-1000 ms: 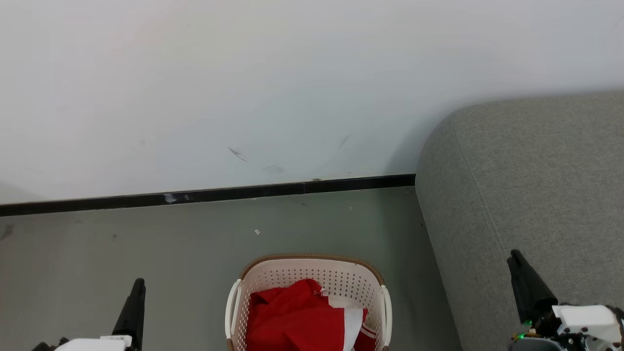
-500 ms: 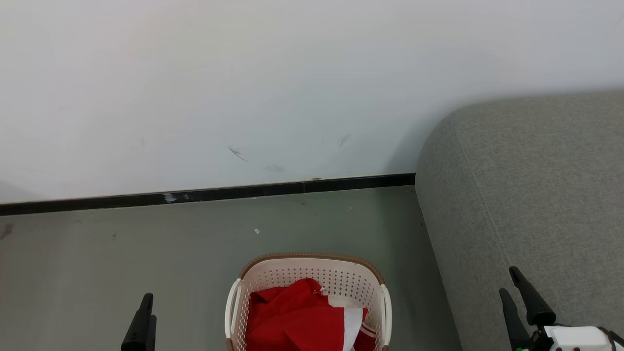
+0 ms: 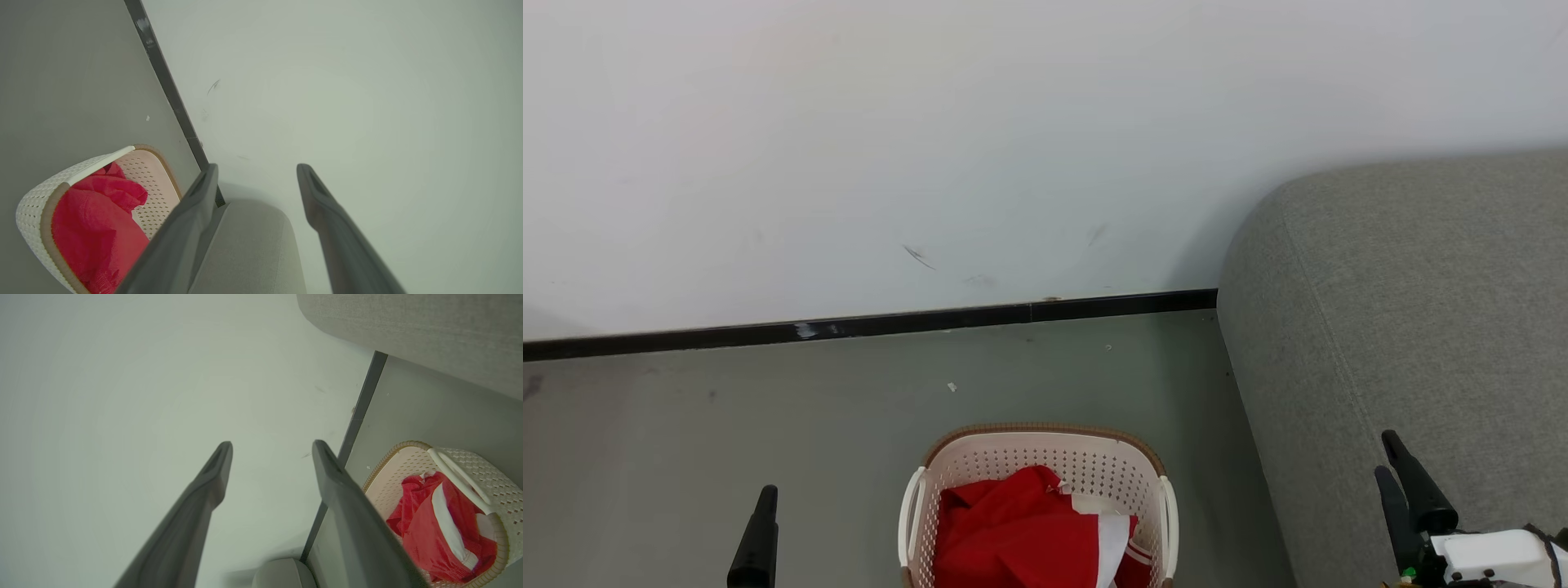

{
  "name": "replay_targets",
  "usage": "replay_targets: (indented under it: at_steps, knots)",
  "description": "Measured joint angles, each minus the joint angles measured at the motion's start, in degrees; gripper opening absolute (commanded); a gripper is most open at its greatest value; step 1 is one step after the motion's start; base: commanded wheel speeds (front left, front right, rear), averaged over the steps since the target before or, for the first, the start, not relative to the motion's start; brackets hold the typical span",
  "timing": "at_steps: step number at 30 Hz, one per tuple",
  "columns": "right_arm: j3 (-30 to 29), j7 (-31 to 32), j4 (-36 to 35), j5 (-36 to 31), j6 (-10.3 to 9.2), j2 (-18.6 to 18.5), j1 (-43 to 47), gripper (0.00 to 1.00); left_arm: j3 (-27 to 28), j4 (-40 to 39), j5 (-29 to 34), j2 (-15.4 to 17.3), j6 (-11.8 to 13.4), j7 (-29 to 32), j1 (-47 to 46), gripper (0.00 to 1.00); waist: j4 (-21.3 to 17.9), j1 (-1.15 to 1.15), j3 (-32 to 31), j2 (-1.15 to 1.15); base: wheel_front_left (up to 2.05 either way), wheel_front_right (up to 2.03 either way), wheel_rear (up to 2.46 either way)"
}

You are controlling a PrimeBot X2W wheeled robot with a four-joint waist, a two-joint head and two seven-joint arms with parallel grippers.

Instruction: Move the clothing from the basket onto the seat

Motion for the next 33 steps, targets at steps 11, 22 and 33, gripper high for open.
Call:
replay_targets:
  at_steps: [11,22,33]
  knots:
    - [1.07,-2.33,-2.11,-9.55,0.00,-2.18,-0.13,1.00,-1.58,-0.20,5.82,1.51,0.00,-2.30,-0.08,1.00,-0.08,0.56,-0.51,0.00,0.00,0.00,0.00]
    - [1.11,-4.68,-4.69,-21.21,-0.01,-3.20,-0.35,1.00,-1.85,-1.12,13.33,2.57,-0.02,-4.79,-0.18,1.00,-0.06,0.72,-0.99,0.00,0.00,0.00,0.00]
    - [2.22,-7.27,-7.42,-34.16,0.00,-3.64,-0.34,1.00,-1.53,-2.26,21.64,2.71,-0.02,-7.30,-0.20,1.00,-0.11,0.20,-1.01,0.00,0.00,0.00,0.00]
